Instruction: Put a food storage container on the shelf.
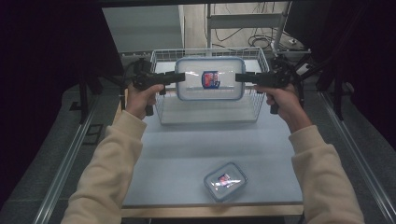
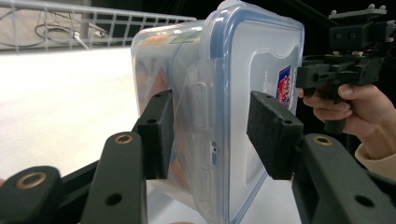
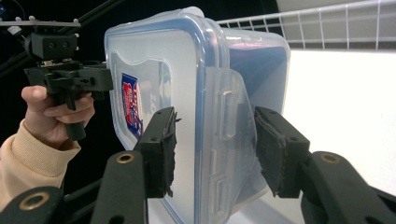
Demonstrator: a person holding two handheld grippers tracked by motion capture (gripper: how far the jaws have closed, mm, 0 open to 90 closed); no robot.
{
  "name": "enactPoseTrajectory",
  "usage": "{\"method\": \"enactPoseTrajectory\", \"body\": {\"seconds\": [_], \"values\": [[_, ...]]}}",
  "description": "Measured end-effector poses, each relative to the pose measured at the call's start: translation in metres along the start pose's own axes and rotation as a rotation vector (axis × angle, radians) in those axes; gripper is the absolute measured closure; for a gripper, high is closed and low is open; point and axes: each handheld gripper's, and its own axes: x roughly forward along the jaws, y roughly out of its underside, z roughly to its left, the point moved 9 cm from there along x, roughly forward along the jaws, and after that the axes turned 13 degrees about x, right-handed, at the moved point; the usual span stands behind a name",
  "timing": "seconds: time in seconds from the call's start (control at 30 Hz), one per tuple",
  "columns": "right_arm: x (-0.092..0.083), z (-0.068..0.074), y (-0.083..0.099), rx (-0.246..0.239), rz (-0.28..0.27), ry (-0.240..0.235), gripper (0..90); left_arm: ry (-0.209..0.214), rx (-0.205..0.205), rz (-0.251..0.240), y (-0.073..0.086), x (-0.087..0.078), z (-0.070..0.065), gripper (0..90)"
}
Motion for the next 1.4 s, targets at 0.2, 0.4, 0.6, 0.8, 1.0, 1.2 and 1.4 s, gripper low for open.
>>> {"method": "enactPoseTrajectory", "body": {"seconds": [0.2, 0.4, 0.6, 0.8, 1.0, 1.2, 1.4], "values": [[0.015, -0.011, -0.025, 0.016, 0.011, 0.004, 50.7, -0.001, -0.010, 0.013, -0.014, 0.008, 0.022, 52.4], [0.026, -0.022, -0.036, 0.040, 0.020, 0.007, 50.6, 0.003, -0.042, 0.020, -0.015, 0.018, 0.042, 52.4], [0.035, -0.035, -0.042, 0.073, 0.026, 0.007, 50.7, 0.002, -0.082, 0.021, -0.012, 0.026, 0.053, 52.3], [0.039, -0.040, -0.046, 0.111, 0.025, -0.001, 50.3, -0.004, -0.107, 0.026, -0.014, 0.029, 0.058, 52.1], [0.044, -0.045, -0.050, 0.164, 0.015, 0.025, 48.4, -0.025, -0.163, 0.029, -0.017, 0.034, 0.065, 51.4], [0.050, -0.054, -0.055, 0.250, -0.008, 0.056, 47.1, -0.054, -0.240, 0.025, -0.017, 0.042, 0.075, 49.5], [0.060, -0.064, -0.055, 0.306, -0.030, 0.158, 43.3, -0.102, -0.267, 0.055, -0.010, 0.052, 0.085, 44.9]]}}
